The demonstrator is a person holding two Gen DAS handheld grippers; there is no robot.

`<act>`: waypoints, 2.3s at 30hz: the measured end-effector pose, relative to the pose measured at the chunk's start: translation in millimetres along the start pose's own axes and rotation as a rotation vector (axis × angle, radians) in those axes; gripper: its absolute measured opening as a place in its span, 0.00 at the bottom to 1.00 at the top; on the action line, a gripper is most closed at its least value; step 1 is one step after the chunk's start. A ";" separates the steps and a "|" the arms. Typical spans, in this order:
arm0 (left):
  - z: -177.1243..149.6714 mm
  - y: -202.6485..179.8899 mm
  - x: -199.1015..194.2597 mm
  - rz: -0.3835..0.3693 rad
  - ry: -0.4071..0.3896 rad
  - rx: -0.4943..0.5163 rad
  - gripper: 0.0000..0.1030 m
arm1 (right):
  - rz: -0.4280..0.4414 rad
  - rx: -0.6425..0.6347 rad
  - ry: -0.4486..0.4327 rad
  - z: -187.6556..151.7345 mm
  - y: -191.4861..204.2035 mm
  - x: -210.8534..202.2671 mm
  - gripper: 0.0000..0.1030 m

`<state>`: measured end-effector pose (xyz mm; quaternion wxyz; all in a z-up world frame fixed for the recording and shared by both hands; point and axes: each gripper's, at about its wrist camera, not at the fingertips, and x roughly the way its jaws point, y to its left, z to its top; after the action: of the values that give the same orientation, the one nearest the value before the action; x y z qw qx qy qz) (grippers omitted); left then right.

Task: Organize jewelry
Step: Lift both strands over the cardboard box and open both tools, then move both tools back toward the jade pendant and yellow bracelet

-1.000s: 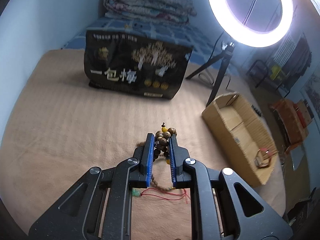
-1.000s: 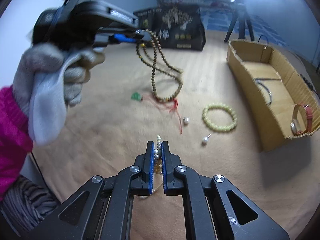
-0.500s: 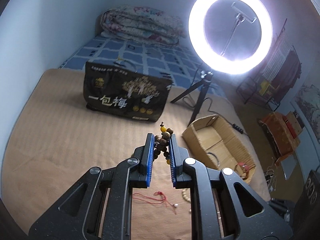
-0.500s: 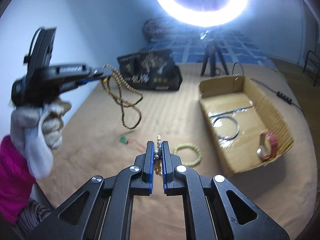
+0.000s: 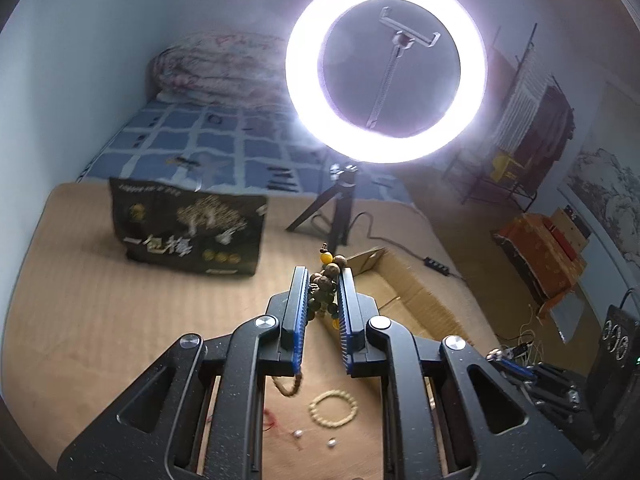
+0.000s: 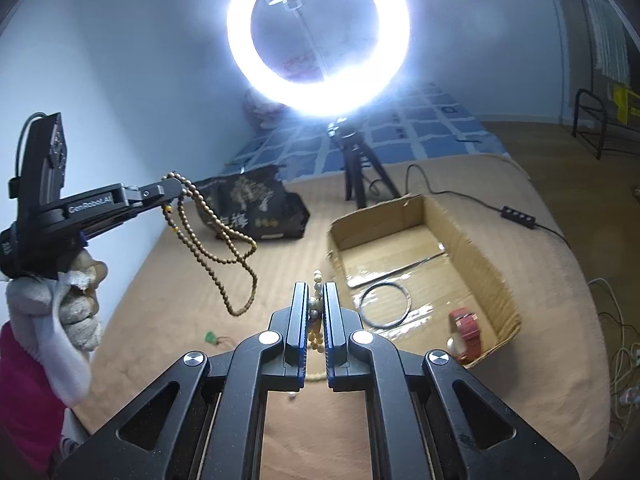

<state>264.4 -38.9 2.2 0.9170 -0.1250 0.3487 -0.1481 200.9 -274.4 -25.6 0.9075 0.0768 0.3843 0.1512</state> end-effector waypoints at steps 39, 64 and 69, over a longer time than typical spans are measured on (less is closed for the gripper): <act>20.1 -99.1 139.1 -0.079 0.135 0.098 0.12 | -0.107 0.077 0.152 -18.4 -57.9 48.4 0.05; 6.1 -62.2 98.8 0.020 0.137 0.123 0.40 | -0.160 0.030 0.130 -13.5 -35.7 33.1 0.58; 1.1 -36.9 61.8 0.069 0.113 0.141 0.40 | -0.115 0.004 0.115 -13.4 -20.2 28.8 0.58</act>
<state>302.4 -95.1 -21.9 0.9069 -0.0394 0.3928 -0.1474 214.6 -283.5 -59.4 0.8909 0.0476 0.4400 0.1020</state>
